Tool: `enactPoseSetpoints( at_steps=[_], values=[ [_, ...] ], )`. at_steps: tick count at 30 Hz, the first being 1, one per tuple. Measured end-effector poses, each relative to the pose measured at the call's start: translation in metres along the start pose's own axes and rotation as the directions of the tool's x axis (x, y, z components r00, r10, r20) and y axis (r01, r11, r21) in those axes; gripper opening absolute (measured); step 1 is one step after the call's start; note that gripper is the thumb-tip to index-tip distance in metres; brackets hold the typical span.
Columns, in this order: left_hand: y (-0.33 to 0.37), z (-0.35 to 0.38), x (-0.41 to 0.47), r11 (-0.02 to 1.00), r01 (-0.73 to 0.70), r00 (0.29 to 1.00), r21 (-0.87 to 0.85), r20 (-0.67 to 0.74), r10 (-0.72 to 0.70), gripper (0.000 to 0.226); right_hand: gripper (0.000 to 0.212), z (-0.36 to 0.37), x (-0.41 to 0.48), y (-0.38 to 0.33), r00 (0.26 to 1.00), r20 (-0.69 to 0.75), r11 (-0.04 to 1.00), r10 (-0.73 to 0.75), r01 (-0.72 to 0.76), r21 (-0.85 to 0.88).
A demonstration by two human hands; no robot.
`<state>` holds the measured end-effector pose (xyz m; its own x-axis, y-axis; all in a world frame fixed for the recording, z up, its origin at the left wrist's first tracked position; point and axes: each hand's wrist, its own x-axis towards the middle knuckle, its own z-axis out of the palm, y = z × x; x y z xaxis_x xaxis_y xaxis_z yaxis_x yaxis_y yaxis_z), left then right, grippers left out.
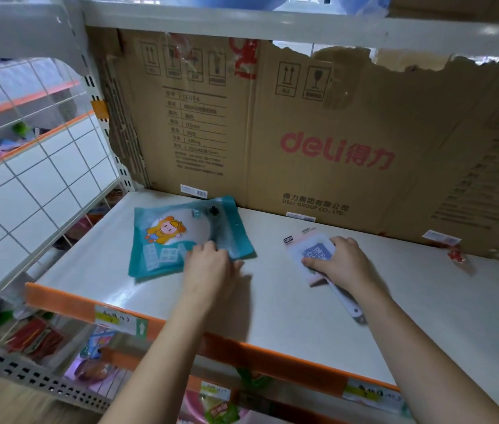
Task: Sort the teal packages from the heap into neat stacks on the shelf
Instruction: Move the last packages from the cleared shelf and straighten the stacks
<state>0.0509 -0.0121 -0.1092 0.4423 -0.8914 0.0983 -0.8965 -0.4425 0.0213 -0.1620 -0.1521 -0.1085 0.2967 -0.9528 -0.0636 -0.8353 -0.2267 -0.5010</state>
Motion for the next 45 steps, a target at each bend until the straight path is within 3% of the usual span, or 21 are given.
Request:
enactPoseSetpoints(
  at_steps=[3, 5, 8, 12, 17, 24, 27, 30, 32, 34, 36, 38, 40, 45],
  values=[
    [0.007, -0.008, 0.008, 0.946, -0.108, 0.994, -0.305, -0.011, 0.109, 0.042, 0.054, -0.001, -0.002, 0.002, 1.000, -0.011, 0.997, -0.009, 0.010, 0.073],
    [-0.001, -0.016, 0.019, 0.878, -0.104, 0.993, -0.468, -0.003, 0.116, 0.035, 0.053, 0.001, -0.003, 0.002, 1.000, -0.006, 0.997, -0.007, 0.007, 0.083],
    [-0.030, -0.025, 0.045, 0.927, -0.027, 0.999, -0.375, -0.036, 0.015, 0.026, 0.055, 0.001, -0.006, 0.003, 1.000, 0.010, 0.995, 0.014, -0.015, 0.102],
    [-0.078, -0.021, 0.086, 0.955, 0.175, 0.979, -0.239, 0.142, -0.144, 0.039, 0.051, 0.000, -0.010, 0.004, 1.000, 0.016, 0.988, 0.014, -0.016, 0.154],
    [-0.100, -0.016, 0.103, 0.958, 0.218, 0.956, -0.187, 0.241, -0.170, 0.048, 0.046, -0.001, -0.012, 0.004, 1.000, 0.026, 0.980, 0.016, -0.021, 0.199],
    [-0.097, -0.017, 0.095, 0.929, 0.299, 0.921, -0.217, 0.321, -0.222, 0.040, 0.045, 0.001, -0.018, 0.005, 0.999, -0.013, 0.972, 0.039, -0.035, 0.230],
    [-0.093, -0.016, 0.087, 0.917, 0.311, 0.906, -0.248, 0.368, -0.208, 0.031, 0.031, 0.000, -0.021, 0.014, 0.997, -0.022, 0.901, 0.070, -0.053, 0.431],
    [-0.085, -0.015, 0.077, 0.917, 0.229, 0.954, -0.328, 0.262, -0.145, 0.022, 0.018, -0.006, -0.028, 0.029, 0.994, -0.021, 0.806, 0.104, -0.072, 0.588],
    [-0.079, -0.016, 0.070, 0.850, 0.215, 0.971, -0.482, 0.197, -0.134, 0.021, 0.012, -0.011, -0.035, 0.042, 0.991, -0.019, 0.745, 0.134, -0.089, 0.661],
    [-0.067, -0.019, 0.065, 0.730, 0.223, 0.969, -0.646, 0.230, -0.093, 0.019, 0.017, -0.017, -0.044, 0.056, 0.984, -0.029, 0.709, 0.176, -0.106, 0.697],
    [-0.048, -0.026, 0.059, 0.522, 0.280, 0.952, -0.806, 0.303, -0.042, 0.014, 0.018, -0.027, -0.054, 0.070, 0.976, -0.058, 0.684, 0.208, -0.103, 0.722],
    [-0.022, -0.035, 0.048, 0.352, 0.321, 0.939, -0.879, 0.344, 0.002, 0.024, 0.016, -0.040, -0.064, 0.083, 0.967, -0.083, 0.653, 0.239, -0.097, 0.751],
    [0.009, -0.044, 0.034, 0.292, 0.311, 0.939, -0.904, 0.340, 0.052, 0.025, 0.013, -0.056, -0.076, 0.099, 0.960, -0.100, 0.613, 0.263, -0.086, 0.785],
    [0.098, -0.049, -0.001, 0.271, 0.276, 0.939, -0.922, 0.319, 0.131, 0.021, 0.015, -0.101, -0.112, 0.153, 0.933, -0.149, 0.535, 0.329, -0.053, 0.843]
  ],
)
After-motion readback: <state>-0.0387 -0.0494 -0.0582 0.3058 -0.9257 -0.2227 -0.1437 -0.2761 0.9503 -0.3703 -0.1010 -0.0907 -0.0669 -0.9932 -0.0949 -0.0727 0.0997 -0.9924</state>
